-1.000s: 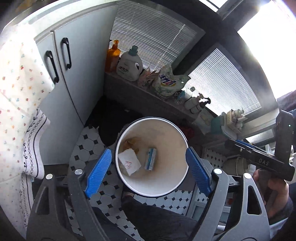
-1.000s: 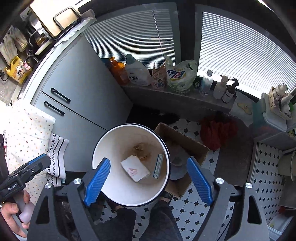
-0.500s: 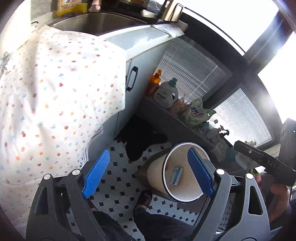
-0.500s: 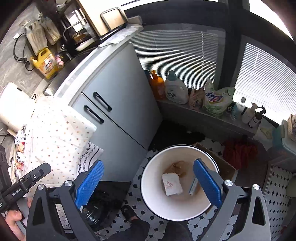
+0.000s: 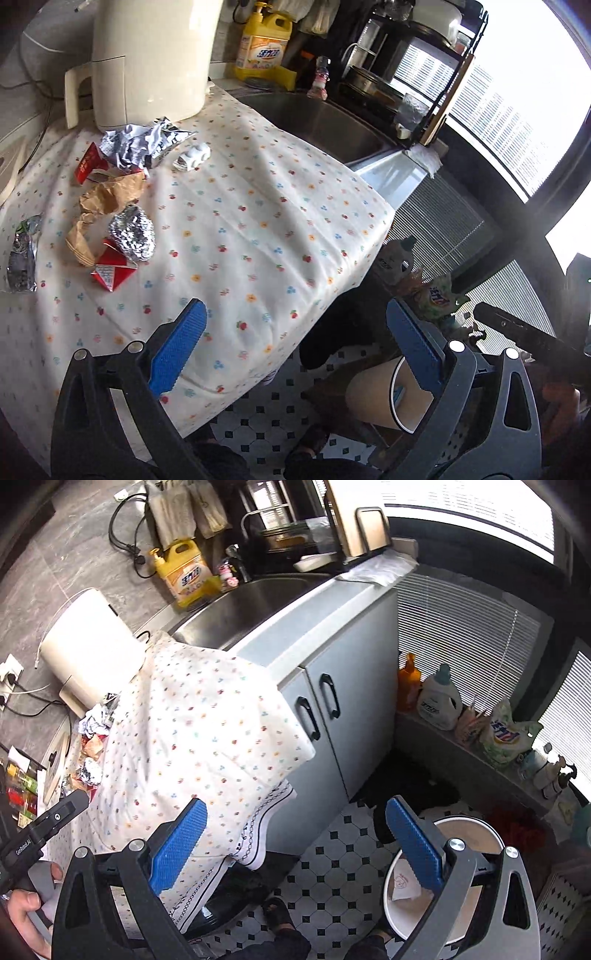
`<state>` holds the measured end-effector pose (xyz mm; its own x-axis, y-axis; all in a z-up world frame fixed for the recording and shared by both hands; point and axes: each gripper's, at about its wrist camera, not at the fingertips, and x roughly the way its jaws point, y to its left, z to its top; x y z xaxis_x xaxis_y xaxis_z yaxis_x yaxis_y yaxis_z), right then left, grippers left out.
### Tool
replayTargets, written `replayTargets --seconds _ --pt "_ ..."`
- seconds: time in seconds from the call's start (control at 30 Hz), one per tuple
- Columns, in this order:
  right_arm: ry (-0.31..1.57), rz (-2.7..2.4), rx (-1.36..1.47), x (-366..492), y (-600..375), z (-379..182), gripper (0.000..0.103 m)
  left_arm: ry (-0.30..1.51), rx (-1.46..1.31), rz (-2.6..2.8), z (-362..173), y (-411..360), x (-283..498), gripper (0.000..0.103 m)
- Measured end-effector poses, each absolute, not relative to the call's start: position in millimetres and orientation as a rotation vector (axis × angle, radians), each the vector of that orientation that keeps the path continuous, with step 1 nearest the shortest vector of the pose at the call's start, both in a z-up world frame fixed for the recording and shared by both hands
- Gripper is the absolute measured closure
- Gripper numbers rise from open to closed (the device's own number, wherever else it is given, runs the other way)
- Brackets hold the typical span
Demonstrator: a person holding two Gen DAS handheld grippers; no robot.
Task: Collect trash
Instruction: 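Return both tools to the counter trash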
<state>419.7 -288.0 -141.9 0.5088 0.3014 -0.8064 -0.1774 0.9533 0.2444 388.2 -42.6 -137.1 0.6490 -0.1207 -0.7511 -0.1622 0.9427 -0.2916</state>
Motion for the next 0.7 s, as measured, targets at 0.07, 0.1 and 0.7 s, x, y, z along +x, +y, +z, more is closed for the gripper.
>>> replayTargets --seconds 0.07,0.1,0.7 --pt "0.992 0.319 0.112 420 -266 -139 0.008 0.842 -0.371 0.052 -132 -23 380 0.006" --pt "0.99 0.333 0.101 420 -255 -138 0.008 0.824 -0.383 0.067 -131 -13 375 0.006" --pt "0.966 0.535 -0.03 407 -95 -132 0.008 0.738 -0.514 0.275 -131 139 322 0.006"
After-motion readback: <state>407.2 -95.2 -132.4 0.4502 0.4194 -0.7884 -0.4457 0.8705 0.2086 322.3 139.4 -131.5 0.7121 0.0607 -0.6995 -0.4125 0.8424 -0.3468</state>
